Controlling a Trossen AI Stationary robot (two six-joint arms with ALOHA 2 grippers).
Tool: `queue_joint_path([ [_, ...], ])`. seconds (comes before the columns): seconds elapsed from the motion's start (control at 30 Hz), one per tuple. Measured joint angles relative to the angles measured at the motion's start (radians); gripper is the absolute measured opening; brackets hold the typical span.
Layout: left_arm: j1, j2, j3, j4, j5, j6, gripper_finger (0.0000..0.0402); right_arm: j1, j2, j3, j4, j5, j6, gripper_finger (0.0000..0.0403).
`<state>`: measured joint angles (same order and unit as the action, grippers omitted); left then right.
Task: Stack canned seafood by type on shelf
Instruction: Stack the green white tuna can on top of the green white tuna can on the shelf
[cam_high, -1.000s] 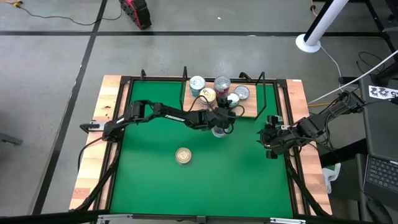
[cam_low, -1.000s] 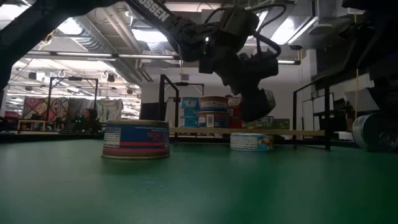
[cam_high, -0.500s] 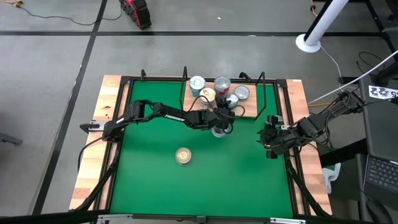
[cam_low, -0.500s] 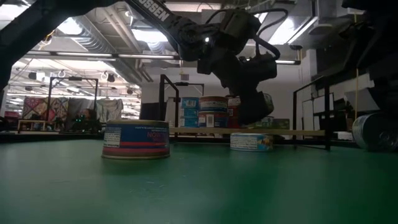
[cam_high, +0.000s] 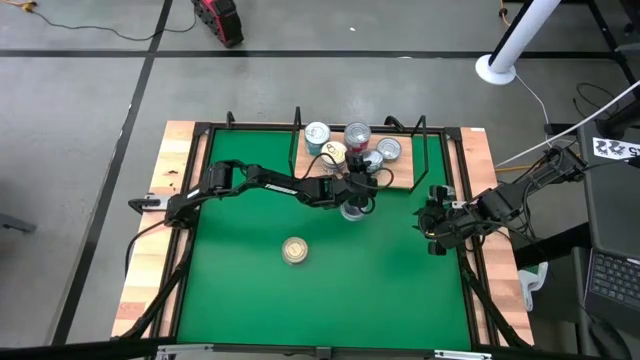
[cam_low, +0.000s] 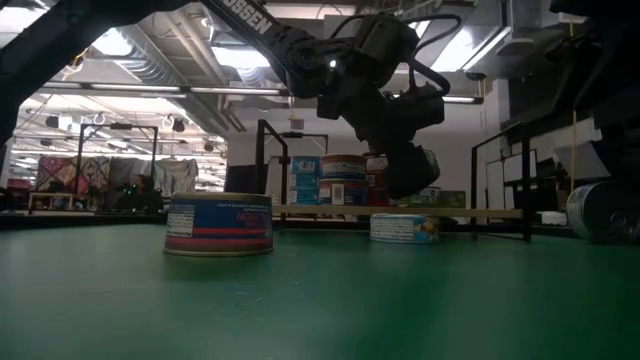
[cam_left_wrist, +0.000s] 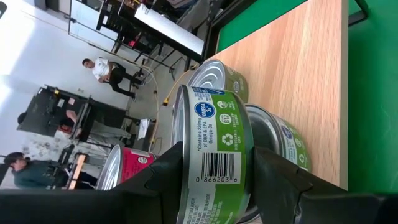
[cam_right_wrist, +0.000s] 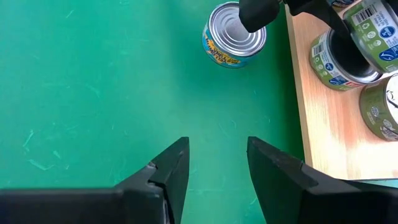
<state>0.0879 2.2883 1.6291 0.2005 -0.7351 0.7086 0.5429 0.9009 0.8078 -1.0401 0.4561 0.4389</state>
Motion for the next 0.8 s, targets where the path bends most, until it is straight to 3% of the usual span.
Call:
queue_joint_path([
  [0.43,0.003,0.000,0.000,-0.001,-0.004,-0.023,0.0156,0.000,0.000,0.000,0.000,0.000,0.000,0.0161],
  [0.8,0.006,0.002,-0.001,-0.011,0.003,-0.028,0.0216,0.000,0.000,0.000,0.000,-0.003,0.000,0.0161],
])
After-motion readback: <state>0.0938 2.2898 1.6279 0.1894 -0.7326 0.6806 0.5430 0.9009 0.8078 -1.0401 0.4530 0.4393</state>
